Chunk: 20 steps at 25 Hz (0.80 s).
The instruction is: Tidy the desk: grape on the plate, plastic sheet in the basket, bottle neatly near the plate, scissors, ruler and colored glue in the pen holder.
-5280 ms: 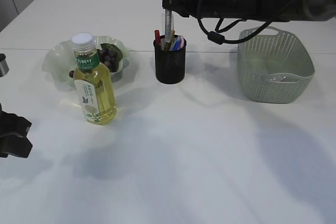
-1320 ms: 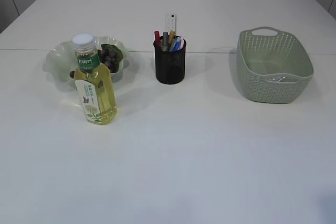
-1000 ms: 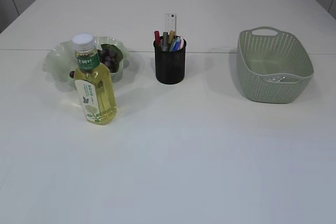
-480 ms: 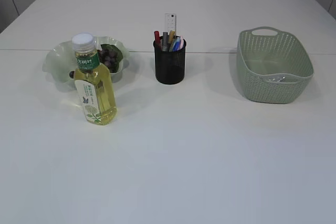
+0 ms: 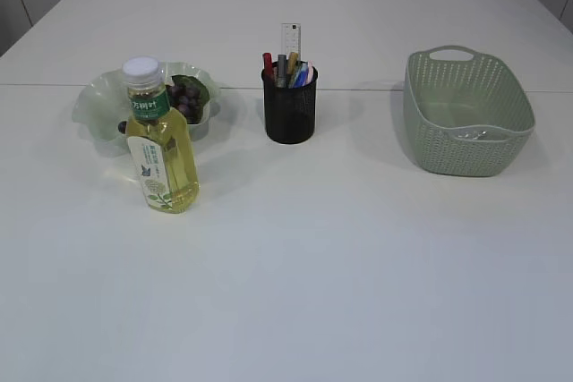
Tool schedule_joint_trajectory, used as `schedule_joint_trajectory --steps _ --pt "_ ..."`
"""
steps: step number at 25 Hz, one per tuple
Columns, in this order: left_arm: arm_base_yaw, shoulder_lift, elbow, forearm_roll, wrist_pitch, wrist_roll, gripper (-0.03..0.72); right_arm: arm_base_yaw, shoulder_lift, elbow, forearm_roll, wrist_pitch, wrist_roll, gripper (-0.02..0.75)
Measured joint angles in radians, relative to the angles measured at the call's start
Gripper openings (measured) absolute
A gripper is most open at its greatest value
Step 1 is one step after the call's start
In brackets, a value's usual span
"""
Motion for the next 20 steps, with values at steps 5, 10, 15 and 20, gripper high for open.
schedule_joint_trajectory --steps 5,10,15,20 --pt "0.0 0.0 0.032 -0.04 -0.068 0.037 0.377 0.0 0.0 0.002 0.0 0.0 -0.001 0.395" --pt "0.0 0.0 0.037 -0.058 -0.082 0.053 0.377 0.0 0.0 0.002 0.0 0.0 -0.001 0.395" --pt "0.0 0.0 0.037 -0.059 -0.084 0.055 0.377 0.0 0.0 0.002 0.0 0.0 -0.001 0.395" --pt "0.0 0.0 0.037 -0.06 -0.084 0.055 0.376 0.0 -0.025 0.002 -0.001 0.0 -0.002 0.395"
